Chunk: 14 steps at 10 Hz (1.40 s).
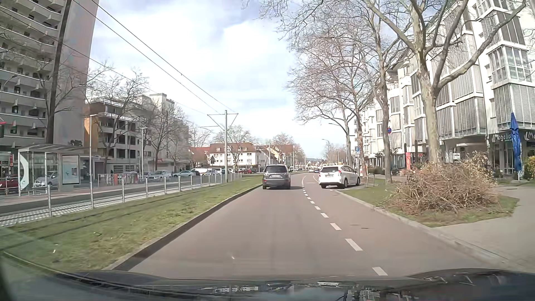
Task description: Follow the waypoints while adhering to traffic rules and regulations
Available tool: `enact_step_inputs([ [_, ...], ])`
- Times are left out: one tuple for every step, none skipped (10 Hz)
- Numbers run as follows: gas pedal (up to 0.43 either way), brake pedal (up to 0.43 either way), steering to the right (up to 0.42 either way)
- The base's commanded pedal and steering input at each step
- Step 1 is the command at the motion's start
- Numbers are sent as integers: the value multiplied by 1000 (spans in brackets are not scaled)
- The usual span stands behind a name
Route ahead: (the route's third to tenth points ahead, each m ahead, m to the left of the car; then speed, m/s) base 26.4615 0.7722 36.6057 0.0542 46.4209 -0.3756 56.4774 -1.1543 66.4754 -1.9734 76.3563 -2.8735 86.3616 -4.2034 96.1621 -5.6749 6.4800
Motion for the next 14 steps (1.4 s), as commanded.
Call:
enact_step_inputs([
  [268, 0, -3],
  [268, 0, -3],
  [268, 0, -2],
  [268, 0, -1],
  [268, 0, -1],
  [268, 0, 0],
  [268, 0, 1],
  [268, 0, 3],
  [268, 0, 3],
  [268, 0, 4],
  [260, 0, 5],
  [260, 0, 6],
  [240, 0, 6],
  [228, 0, 8],
])
